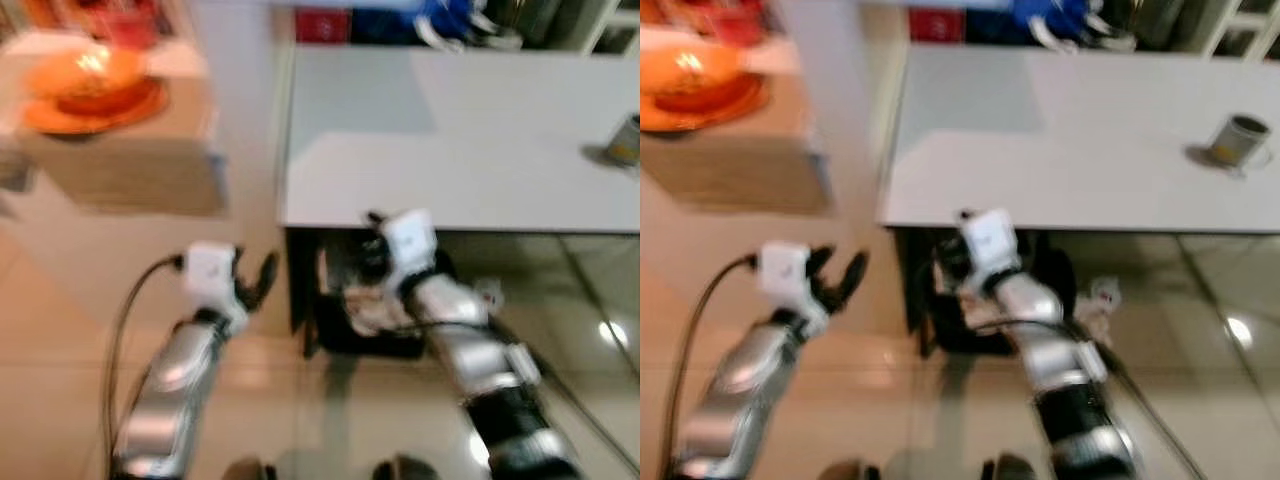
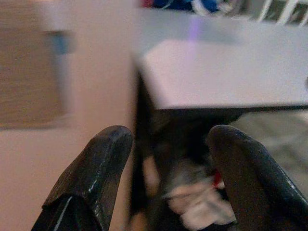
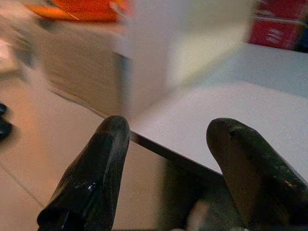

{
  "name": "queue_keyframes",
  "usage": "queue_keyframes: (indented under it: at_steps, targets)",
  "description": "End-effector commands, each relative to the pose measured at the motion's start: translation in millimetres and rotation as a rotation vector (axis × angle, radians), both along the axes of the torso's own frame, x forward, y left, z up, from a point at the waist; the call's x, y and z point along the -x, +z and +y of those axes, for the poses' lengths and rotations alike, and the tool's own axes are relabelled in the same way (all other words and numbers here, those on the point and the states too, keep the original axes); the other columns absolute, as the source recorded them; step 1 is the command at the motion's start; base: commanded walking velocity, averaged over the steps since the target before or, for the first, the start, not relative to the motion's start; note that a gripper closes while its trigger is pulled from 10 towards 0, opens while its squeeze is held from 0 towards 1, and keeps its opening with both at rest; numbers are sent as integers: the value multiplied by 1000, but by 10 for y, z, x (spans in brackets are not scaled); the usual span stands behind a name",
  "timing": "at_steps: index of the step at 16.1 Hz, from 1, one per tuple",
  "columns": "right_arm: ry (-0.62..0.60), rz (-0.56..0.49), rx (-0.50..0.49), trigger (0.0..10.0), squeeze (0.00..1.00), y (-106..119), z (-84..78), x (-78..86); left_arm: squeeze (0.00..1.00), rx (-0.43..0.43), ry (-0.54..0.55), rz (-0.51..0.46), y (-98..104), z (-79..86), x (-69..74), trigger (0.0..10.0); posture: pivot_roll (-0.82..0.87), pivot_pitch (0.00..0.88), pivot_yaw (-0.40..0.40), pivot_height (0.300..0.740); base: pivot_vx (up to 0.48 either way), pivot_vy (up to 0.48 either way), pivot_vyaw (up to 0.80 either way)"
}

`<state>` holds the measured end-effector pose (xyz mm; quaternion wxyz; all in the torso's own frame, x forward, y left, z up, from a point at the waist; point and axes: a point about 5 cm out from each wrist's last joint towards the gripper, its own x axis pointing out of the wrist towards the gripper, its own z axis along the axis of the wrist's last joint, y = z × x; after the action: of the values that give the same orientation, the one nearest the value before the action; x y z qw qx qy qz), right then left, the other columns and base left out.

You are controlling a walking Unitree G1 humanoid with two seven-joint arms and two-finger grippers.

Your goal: Setting the table

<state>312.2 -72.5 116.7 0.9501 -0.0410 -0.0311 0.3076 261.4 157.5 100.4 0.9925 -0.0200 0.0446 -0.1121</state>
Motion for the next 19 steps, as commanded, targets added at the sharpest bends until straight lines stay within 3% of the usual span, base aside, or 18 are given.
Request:
queue_keyframes:
  at_steps: [1, 6, 12, 16, 19]
  targets:
    - [-37, -9, 20, 10000, 0, -8, -105, -30, 0, 3, -15, -12, 12, -60, -6, 10000, -58, 84, 9, 740, 0, 480, 0]
    - [-41, -16, 7, 10000, 0, 8, -88, -59, 0, -4, -25, -27, 39, -78, -26, 10000, -52, 71, 4, 740, 0, 480, 0]
    - [-76, -62, -48, 10000, 0, 185, -79, -150, 0, 5, -20, -94, 175, -77, -70, 10000, -51, 63, -1, 740, 0, 480, 0]
    - [-74, -67, -134, 10000, 0, 334, -75, -185, 0, 23, 1, -193, 371, -33, -49, 10000, -46, 66, 0, 740, 0, 0, 200]
    - [-70, -93, -283, 10000, 0, 543, -93, -218, 0, 34, -22, -288, 608, -28, -59, 10000, -44, 68, 4, 740, 480, 0, 533]
